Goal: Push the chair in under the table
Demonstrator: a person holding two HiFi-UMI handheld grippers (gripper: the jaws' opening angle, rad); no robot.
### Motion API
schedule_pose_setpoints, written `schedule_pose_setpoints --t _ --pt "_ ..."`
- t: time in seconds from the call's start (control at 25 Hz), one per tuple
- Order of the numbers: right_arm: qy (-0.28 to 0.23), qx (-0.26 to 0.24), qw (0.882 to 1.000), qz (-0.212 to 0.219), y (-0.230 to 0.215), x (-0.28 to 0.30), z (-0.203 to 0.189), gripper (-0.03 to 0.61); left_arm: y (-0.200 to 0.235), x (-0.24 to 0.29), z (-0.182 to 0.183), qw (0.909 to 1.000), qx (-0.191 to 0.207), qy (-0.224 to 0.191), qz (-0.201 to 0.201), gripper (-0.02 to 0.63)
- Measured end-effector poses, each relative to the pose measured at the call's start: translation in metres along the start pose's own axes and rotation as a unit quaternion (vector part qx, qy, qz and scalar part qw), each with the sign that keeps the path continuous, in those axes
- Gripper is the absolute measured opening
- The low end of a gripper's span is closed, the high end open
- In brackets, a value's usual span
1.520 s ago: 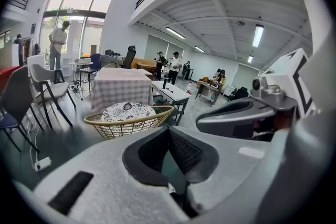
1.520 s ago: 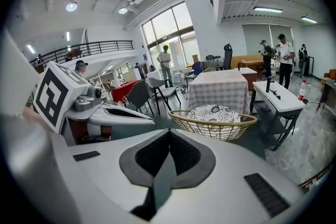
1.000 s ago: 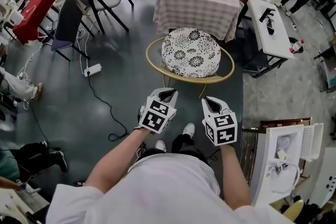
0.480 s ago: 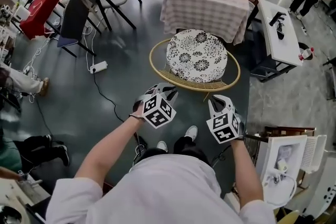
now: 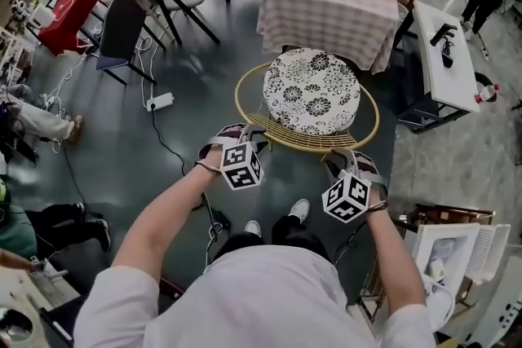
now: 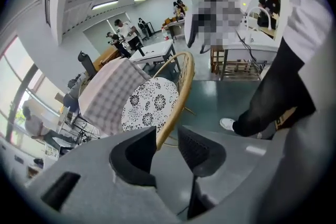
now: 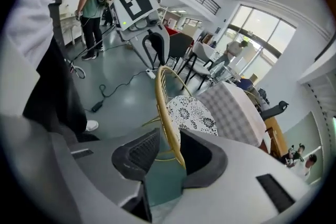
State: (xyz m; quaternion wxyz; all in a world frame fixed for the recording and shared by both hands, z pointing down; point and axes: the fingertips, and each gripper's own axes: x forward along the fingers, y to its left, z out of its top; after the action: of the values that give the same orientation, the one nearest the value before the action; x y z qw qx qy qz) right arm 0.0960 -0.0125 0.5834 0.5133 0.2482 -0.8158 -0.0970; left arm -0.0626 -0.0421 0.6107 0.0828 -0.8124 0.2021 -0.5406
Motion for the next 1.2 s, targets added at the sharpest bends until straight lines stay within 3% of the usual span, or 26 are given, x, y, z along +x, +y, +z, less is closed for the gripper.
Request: schedule_pose_setpoints --t 0.28,0.44,0.6,0.88,1.2 --pt "0.025 -0.118 0.992 0.036 0.005 0.027 -0.013 0.101 0.008 0.025 -0.012 0.9935 0.092 0.066 -0.009 0.121" --pt "0.026 -0.149 0.988 0.035 0.005 0.039 -0.013 0.087 0.011 0.032 -0.013 0.9876 0.127 0.093 0.003 0.118" --pt "0.014 -0.152 0.987 0.051 0.004 0.041 -0.012 0.069 0.010 0.033 -0.017 0.9791 0.167 0.116 -0.007 0.091" --pt "0.010 -0.135 0.989 0.057 0.001 0.039 -0.009 0.067 0.010 0.033 -0.020 0.9712 0.175 0.160 -0.021 0.084" --pt "0.010 -0.120 0.990 0.074 0.000 0.041 -0.010 0.067 0.010 0.035 -0.020 0.9702 0.176 0.163 -0.037 0.086"
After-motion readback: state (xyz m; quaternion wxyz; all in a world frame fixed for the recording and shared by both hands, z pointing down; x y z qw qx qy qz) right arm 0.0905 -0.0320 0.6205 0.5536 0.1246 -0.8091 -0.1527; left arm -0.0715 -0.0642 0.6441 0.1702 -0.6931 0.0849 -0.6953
